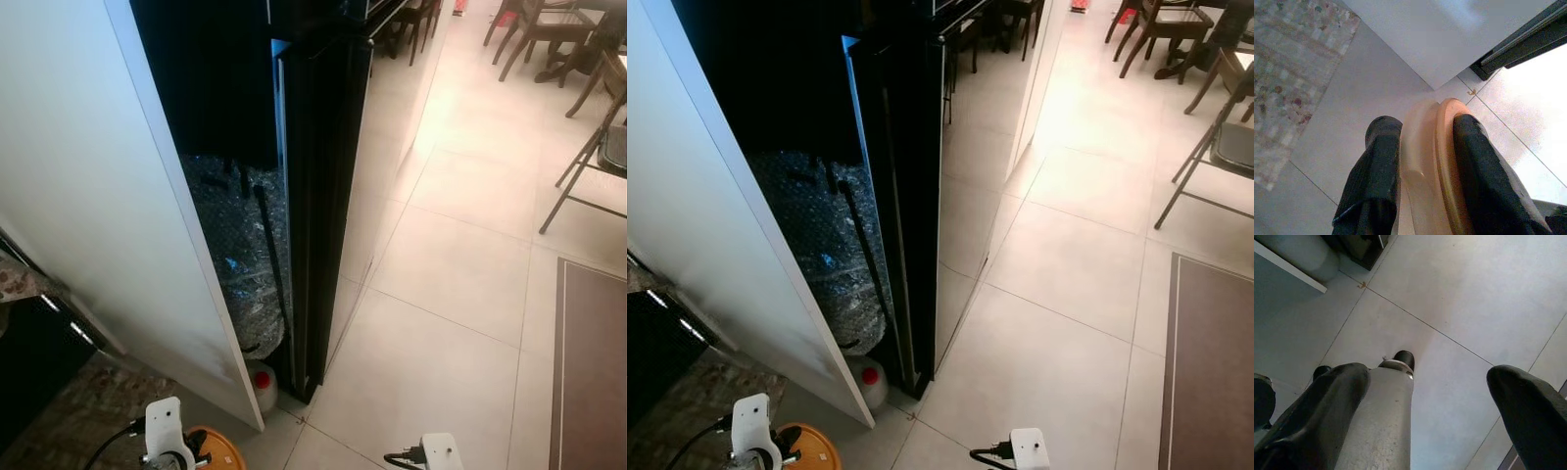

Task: Restocking fridge

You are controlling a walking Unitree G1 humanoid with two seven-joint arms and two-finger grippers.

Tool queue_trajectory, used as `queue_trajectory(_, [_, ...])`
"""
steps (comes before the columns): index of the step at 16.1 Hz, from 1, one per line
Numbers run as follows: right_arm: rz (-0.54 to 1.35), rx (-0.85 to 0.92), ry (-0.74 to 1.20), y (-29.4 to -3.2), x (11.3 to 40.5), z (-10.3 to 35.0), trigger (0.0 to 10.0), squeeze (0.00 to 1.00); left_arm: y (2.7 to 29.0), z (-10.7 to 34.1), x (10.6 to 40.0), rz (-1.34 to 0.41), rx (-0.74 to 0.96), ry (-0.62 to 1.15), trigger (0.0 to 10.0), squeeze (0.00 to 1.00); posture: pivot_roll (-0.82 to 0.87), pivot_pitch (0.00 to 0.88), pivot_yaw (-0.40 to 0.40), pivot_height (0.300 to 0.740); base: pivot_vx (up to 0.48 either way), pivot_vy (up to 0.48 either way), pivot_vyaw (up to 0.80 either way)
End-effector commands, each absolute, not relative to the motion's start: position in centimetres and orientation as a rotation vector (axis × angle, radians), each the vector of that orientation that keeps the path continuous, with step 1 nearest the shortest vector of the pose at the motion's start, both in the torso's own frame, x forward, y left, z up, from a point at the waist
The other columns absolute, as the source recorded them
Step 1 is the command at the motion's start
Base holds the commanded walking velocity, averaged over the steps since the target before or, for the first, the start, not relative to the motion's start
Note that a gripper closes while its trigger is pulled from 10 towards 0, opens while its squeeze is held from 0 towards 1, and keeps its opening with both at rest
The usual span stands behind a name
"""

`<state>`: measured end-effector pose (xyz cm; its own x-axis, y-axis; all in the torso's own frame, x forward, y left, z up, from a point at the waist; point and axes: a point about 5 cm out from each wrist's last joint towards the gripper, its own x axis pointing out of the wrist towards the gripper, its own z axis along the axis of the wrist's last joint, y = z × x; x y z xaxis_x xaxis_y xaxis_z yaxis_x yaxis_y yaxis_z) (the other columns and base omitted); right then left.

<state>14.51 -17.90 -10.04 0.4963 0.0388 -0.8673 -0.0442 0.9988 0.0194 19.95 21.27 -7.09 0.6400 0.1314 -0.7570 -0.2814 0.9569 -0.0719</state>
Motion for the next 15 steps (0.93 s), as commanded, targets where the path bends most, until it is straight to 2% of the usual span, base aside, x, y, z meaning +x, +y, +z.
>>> queue_trajectory(1, [0.049, -0.008, 1.066, -17.94, 14.08, -10.2, 10.0, 0.0, 21.23, -7.26, 19.71, 0.234, -0.182, 0.863, 10.0, 0.0, 0.01, 0.029, 0.005, 0.74, 0.0, 0.0, -0.72])
queue_trajectory(3, [0.054, -0.013, 1.069, -17.94, 14.03, -10.22, 10.0, 0.0, 21.26, -7.28, 19.66, 0.236, -0.182, 0.864, 10.0, 0.0, 0.02, 0.022, 0.006, 0.74, 0.0, 0.0, -0.8])
queue_trajectory(9, [0.063, -0.029, 1.058, -17.88, 14.11, -10.18, 10.0, 0.0, 21.24, -7.31, 19.62, 0.23, -0.181, 0.868, 10.0, 0.0, 0.02, 0.012, 0.009, 0.74, 0.0, 0.0, 0.0])
queue_trajectory(12, [0.069, -0.023, 1.066, -17.81, 14.04, -10.22, 10.0, 0.0, 21.0, -7.32, 19.69, 0.222, -0.189, 0.867, 10.0, 0.0, 0.02, 0.015, 0.01, 0.74, 0.0, 0.304, 0.0])
queue_trajectory(15, [0.076, -0.059, 1.085, -17.9, 13.99, -10.27, 10.0, 0.0, 21.1, -7.35, 19.59, 0.225, -0.187, 0.869, 10.0, 0.0, 0.02, 0.019, 0.01, 0.74, 0.0, 0.321, -0.79])
